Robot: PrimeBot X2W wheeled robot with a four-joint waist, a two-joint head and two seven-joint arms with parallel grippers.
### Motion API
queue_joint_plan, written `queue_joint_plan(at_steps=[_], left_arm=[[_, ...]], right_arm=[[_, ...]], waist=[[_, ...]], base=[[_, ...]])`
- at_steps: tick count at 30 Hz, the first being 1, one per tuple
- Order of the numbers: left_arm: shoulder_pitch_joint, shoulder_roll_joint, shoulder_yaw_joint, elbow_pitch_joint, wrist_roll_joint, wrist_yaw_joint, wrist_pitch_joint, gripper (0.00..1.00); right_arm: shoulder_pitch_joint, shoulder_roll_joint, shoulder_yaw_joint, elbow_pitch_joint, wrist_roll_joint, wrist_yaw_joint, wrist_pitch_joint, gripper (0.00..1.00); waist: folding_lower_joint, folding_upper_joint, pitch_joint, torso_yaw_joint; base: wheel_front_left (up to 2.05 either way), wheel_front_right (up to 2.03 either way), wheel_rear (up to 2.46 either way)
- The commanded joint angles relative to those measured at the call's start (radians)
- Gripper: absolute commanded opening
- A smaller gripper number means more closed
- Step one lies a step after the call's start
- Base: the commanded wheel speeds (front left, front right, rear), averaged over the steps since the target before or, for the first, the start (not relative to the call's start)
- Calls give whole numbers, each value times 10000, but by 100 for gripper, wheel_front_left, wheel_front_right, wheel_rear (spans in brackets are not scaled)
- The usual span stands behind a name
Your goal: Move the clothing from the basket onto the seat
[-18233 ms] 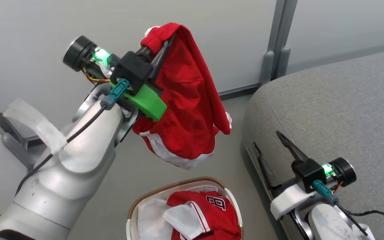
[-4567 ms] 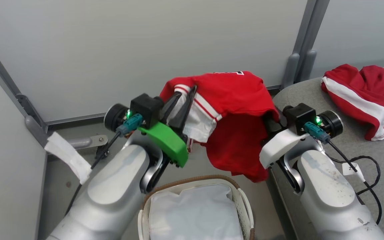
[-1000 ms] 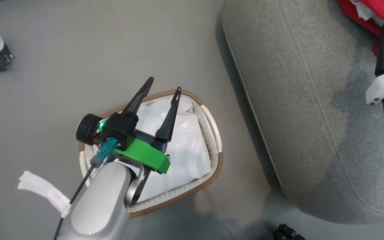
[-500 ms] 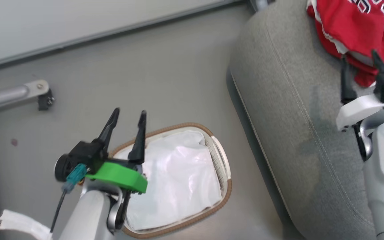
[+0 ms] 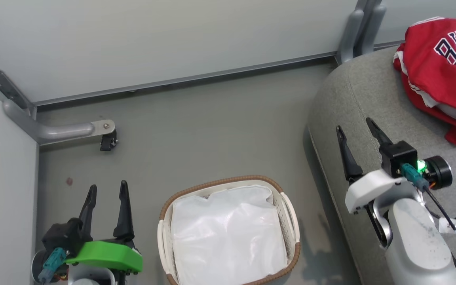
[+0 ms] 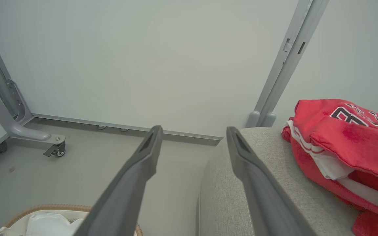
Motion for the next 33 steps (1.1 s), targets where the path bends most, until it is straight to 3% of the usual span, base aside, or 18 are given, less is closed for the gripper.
queue_joint_plan(at_steps=[1,6,14,33], left_arm=[[254,-7,69,-76,-33,49,-7,100],[727,-7,173,-225,-272,157,-7,100],[1110,-8,125,-258,-431,209,-7,100],[1062,-5,238,-152,-605,113,-7,100]], right_arm=[[354,-37,73,-113,239,-14,-20,100],[1369,-27,372,-566,1041,-14,-20,100],[2445,-24,179,-1260,1388,-14,-22,100],[2766,-22,114,-1558,1708,-14,-20,100]], waist=[[0,0,-443,420],[0,0,-668,574],[0,0,-896,579],[0,0,-1029,472]], base=[[0,0,0],[0,0,0],[0,0,0],[0,0,0]])
